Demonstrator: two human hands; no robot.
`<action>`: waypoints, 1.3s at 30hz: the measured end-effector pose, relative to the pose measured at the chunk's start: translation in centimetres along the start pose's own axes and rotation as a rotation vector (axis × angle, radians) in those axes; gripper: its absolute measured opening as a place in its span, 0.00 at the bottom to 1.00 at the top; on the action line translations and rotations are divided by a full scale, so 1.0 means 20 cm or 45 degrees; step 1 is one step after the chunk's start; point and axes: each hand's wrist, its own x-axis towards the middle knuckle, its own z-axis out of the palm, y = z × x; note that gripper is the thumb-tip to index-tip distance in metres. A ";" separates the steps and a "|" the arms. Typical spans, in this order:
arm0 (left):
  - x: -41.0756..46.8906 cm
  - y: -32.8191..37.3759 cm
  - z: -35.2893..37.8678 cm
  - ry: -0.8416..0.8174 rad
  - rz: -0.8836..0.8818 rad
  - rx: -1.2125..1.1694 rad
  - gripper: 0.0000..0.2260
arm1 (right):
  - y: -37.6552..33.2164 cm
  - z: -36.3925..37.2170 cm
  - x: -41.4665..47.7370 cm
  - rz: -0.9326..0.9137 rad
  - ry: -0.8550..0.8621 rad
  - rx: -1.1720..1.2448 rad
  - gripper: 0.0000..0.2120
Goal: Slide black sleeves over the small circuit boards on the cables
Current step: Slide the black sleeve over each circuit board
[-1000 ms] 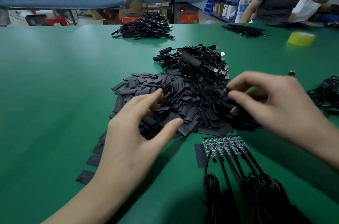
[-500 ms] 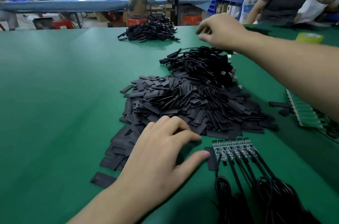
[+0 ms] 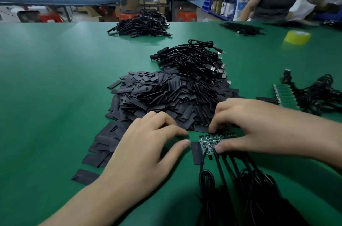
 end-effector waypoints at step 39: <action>0.01 0.06 -0.08 -0.019 -0.422 -1.253 0.05 | -0.15 0.17 0.04 -0.088 0.330 1.455 0.05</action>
